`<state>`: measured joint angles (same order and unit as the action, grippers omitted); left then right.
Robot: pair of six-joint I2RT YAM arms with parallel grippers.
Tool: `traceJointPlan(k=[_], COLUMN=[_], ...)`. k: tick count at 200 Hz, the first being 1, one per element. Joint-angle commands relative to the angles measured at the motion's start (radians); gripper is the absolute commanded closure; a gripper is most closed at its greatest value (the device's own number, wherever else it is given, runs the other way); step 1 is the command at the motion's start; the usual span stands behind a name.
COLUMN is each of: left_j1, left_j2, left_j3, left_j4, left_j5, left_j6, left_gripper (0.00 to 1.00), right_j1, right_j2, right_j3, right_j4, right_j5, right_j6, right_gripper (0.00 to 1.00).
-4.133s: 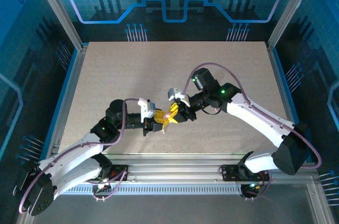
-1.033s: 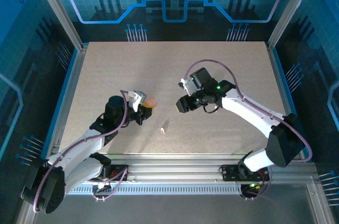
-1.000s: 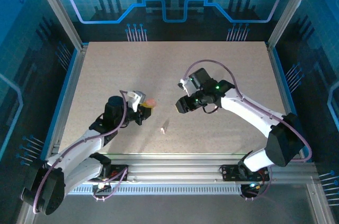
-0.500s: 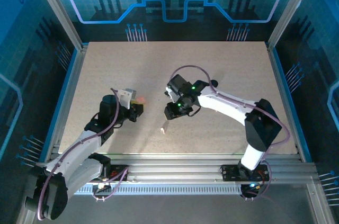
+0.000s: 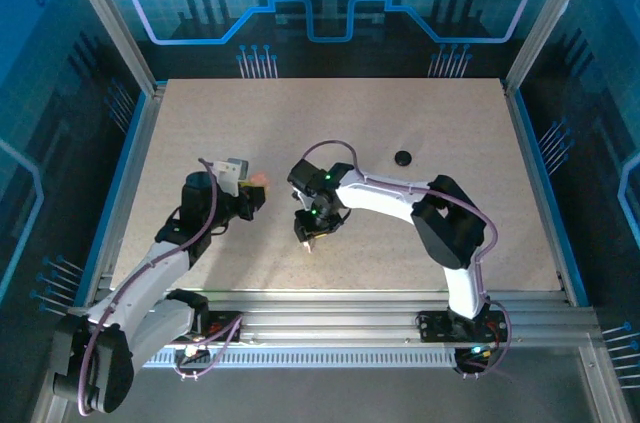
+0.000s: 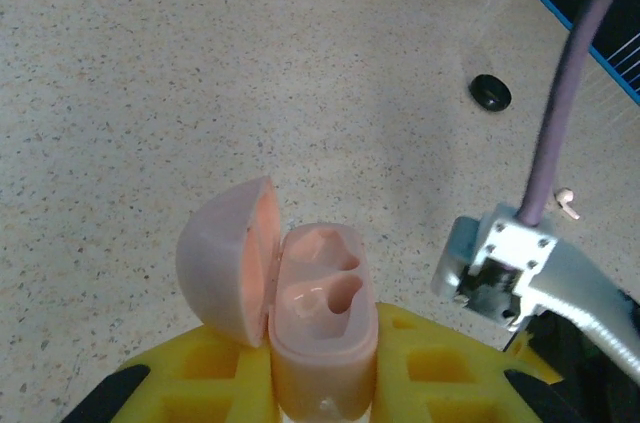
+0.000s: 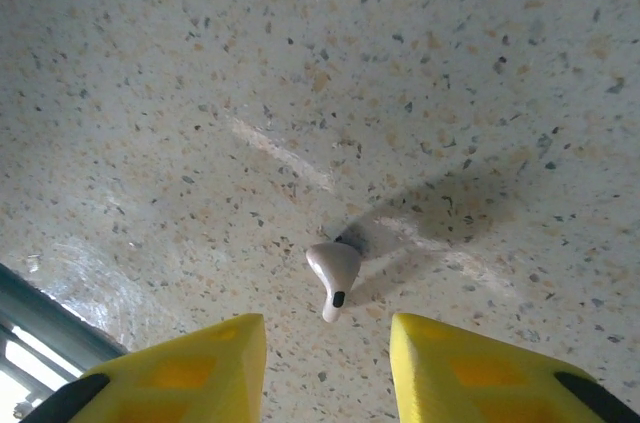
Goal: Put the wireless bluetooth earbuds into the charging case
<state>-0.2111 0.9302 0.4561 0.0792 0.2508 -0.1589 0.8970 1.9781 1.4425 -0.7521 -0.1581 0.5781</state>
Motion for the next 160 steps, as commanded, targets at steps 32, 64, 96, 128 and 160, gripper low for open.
traceJointPlan(k=[32, 64, 96, 128, 160], left_j1=[0.016, 0.021, 0.021, 0.021, 0.021], left_j2=[-0.008, -0.01, -0.008, -0.005, -0.004], left_j3=[0.024, 0.027, 0.024, 0.023, 0.026], left_j4=[0.005, 0.002, 0.011, 0.014, 0.01], left_j5=[0.043, 0.054, 0.069, 0.069, 0.07], left_j6=[-0.011, -0.011, -0.007, -0.007, -0.004], left_gripper=[0.79, 0.79, 0.79, 0.79, 0.78], right_j1=[0.019, 0.02, 0.022, 0.026, 0.027], right_j2=[0.06, 0.078, 0.091, 0.105, 0.11], right_j3=[0.031, 0.03, 0.032, 0.036, 0.04], right_j4=[-0.035, -0.022, 0.002, 0.001, -0.009], right_j5=[-0.011, -0.012, -0.022, -0.025, -0.02], right_j6=[0.02, 0.018, 0.02, 0.017, 0.017], right_gripper=[0.64, 0.65, 0.67, 0.7, 0.71])
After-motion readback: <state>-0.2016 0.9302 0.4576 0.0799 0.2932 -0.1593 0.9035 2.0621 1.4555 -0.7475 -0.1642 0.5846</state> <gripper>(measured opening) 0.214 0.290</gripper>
